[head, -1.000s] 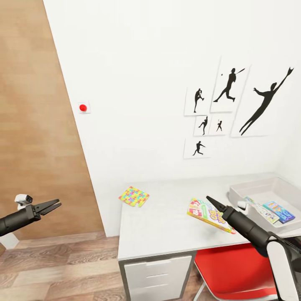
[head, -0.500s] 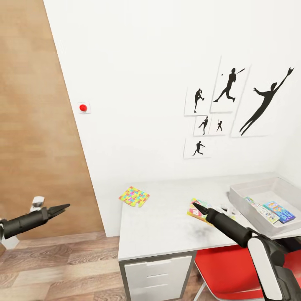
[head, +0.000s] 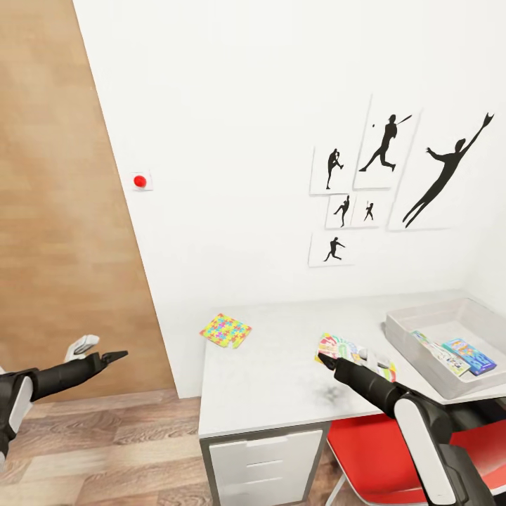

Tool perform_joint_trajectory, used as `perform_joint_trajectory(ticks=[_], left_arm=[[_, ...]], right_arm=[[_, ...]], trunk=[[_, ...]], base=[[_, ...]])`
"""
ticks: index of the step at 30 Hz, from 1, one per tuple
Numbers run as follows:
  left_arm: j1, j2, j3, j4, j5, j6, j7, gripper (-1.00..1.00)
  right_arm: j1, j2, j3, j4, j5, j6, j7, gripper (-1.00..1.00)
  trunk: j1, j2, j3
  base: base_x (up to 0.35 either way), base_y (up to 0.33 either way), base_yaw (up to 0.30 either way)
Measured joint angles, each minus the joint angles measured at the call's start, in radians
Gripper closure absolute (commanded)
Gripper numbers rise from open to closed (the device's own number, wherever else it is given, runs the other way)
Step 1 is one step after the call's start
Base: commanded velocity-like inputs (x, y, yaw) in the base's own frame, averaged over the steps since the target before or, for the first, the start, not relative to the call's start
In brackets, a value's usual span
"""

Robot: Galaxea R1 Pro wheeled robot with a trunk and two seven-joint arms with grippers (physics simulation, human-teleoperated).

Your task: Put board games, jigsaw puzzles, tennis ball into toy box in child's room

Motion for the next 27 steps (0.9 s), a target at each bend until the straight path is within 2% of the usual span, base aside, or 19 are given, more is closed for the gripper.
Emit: perform_joint_trajectory(ticks=[5, 10, 13, 21, 27], left_arm=[[0.000, -0.001, -0.001, 0.000, -0.001, -0.002, 0.021, -1.00], [-0.001, -0.003, -0.001, -0.001, -0.001, -0.005, 0.029, -1.00], [-0.001, -0.003, -0.001, -0.001, -0.001, -0.005, 0.030, -1.00], [-0.002, -0.002, -0.001, -0.001, -0.001, -0.006, 0.030, -1.00], [-0.002, -0.002, -0.001, -0.001, -0.001, -0.006, 0.030, -1.00]], right_arm=[[-0.002, 0.002, 0.004, 0.001, 0.001, 0.002, -0.012, -1.00], [-0.011, 0.031, 0.005, 0.004, 0.004, 0.012, -0.085, -1.00], [-0.012, 0.038, 0.006, 0.005, 0.003, 0.013, -0.117, -1.00], [-0.012, 0.043, 0.007, 0.004, 0.004, 0.011, -0.136, -1.00], [-0.012, 0.043, 0.007, 0.003, 0.004, 0.011, -0.138, -1.00]], trunk=[[0.000, 0.000, 0.000], [0.000, 0.000, 0.000], [0.000, 0.000, 0.000], [0.000, 0.000, 0.000], [0.000, 0.000, 0.000]], base=[[0.000, 0.000, 0.000], [0.000, 0.125, 0.000], [0.000, 0.239, 0.000], [0.000, 0.212, 0.000], [0.000, 0.077, 0.059]])
